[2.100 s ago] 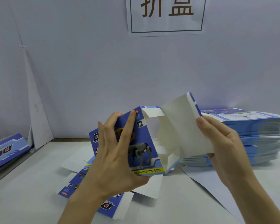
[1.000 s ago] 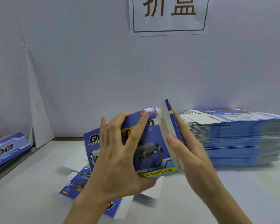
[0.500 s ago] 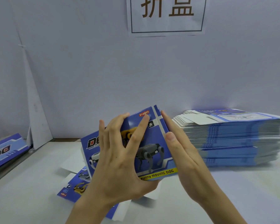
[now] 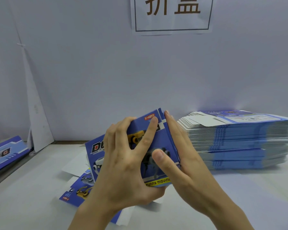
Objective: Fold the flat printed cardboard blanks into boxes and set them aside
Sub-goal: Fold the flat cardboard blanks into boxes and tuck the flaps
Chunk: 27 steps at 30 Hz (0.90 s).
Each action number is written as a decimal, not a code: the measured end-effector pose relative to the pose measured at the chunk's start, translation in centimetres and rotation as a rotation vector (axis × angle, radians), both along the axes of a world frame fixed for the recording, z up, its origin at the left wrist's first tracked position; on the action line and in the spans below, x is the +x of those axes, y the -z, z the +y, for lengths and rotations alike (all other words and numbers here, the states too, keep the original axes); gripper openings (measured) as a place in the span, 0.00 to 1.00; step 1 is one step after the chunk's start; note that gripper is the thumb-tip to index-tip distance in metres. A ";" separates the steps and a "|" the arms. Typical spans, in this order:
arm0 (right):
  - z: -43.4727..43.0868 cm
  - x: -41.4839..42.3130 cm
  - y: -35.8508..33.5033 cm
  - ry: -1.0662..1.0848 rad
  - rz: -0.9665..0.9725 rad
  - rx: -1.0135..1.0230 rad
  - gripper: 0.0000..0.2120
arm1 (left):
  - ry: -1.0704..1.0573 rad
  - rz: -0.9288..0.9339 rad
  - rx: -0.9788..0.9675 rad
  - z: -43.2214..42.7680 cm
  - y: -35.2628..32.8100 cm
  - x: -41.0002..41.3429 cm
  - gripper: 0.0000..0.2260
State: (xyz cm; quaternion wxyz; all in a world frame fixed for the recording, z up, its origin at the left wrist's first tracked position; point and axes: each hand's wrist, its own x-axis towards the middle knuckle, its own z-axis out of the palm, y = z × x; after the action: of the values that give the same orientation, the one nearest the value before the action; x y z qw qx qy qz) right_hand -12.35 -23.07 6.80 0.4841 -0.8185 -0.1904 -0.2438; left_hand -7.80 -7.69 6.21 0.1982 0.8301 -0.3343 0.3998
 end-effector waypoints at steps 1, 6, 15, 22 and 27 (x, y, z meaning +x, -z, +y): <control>-0.1 0.0 0.0 -0.011 0.007 0.003 0.35 | -0.005 -0.003 0.004 0.0 0.0 0.0 0.49; -0.3 -0.1 0.0 0.017 -0.022 -0.082 0.36 | -0.010 -0.018 0.001 0.1 -0.2 -0.2 0.50; -0.3 0.0 0.4 -0.062 0.035 -0.029 0.41 | -0.008 -0.024 0.031 0.3 -0.1 0.1 0.48; -0.7 0.3 0.4 -0.056 -0.177 0.064 0.25 | -0.106 -0.005 -0.121 0.5 -0.7 0.2 0.46; 0.4 0.7 1.0 -0.051 -0.189 0.132 0.22 | -0.130 -0.014 -0.189 0.6 -0.7 0.1 0.46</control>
State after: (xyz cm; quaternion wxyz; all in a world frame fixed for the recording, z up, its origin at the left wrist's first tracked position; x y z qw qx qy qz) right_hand -11.70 -22.70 5.80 0.5229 -0.7529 -0.2397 -0.3196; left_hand -7.72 -7.06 6.87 0.2470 0.8248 -0.2418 0.4474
